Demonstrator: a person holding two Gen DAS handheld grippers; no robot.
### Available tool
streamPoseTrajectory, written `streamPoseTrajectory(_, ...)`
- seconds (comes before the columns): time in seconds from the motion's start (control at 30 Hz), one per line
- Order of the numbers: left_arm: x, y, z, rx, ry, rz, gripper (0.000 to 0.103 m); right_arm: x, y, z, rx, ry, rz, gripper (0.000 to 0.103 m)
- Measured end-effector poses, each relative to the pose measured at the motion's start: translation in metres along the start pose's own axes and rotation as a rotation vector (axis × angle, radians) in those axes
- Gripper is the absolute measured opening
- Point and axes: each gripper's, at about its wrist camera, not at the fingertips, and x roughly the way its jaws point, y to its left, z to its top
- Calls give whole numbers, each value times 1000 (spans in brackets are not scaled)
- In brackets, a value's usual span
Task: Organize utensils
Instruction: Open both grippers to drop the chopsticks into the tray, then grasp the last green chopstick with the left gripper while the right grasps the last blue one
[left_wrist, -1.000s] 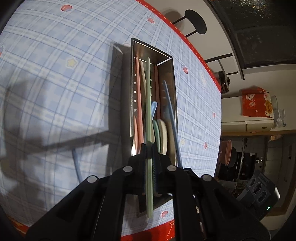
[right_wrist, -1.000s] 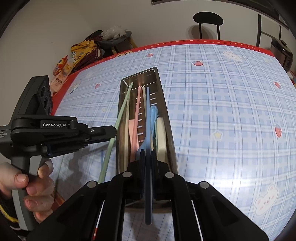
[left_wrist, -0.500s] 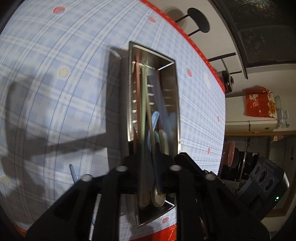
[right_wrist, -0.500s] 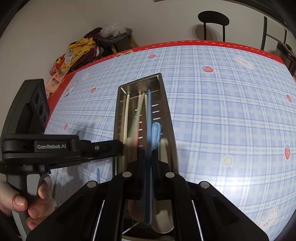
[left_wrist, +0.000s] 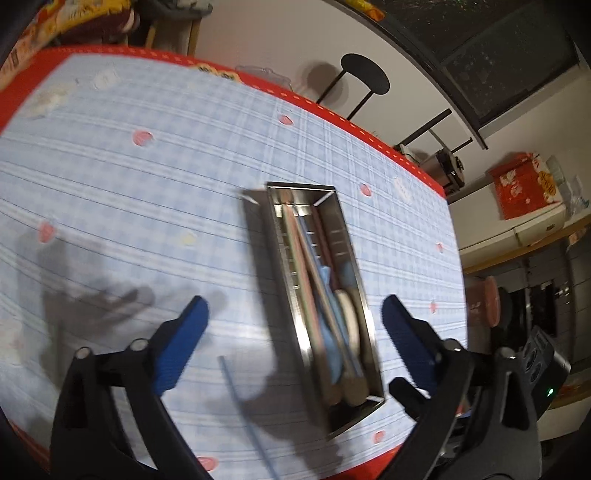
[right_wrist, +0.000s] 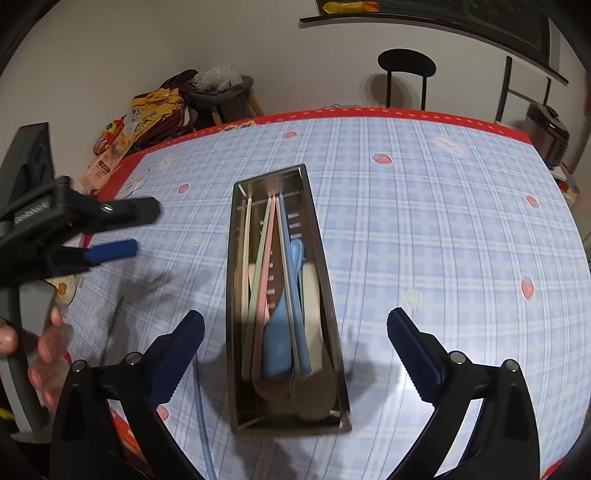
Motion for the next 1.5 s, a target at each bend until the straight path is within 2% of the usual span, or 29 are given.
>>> streamPoseTrajectory(0.17,-24,18,-20,62,-10,84,97,-9,5,-22,-5,-4,-76,97)
streamPoseTrajectory(0.37,-45,52,-60,181,-15,257,97,-16,18,-49,-15,4,-96,97)
streamPoseTrajectory(0.47,-56,78,-80,178,-26,295,97,-19,26,-60,-14,7,-99,97)
streamPoseTrajectory(0.67,-70,136,-112,105,-15,337,97,-20,48,-80,-17,13,-107,97)
streamPoseTrajectory(0.8,-72,169,-127,61,15,358,97,-8,72,-91,-53,62,-115,97)
streamPoseTrajectory(1.0,-71,196,-140,32,53,347,97,11,101,-105,-93,133,-110,97)
streamPoseTrajectory(1.27,-56,198,-140,140,110,336,97,35,121,-119,-71,207,-119,97)
streamPoseTrajectory(1.5,-39,203,-138,213,163,345,97,52,124,-125,-31,238,-170,97)
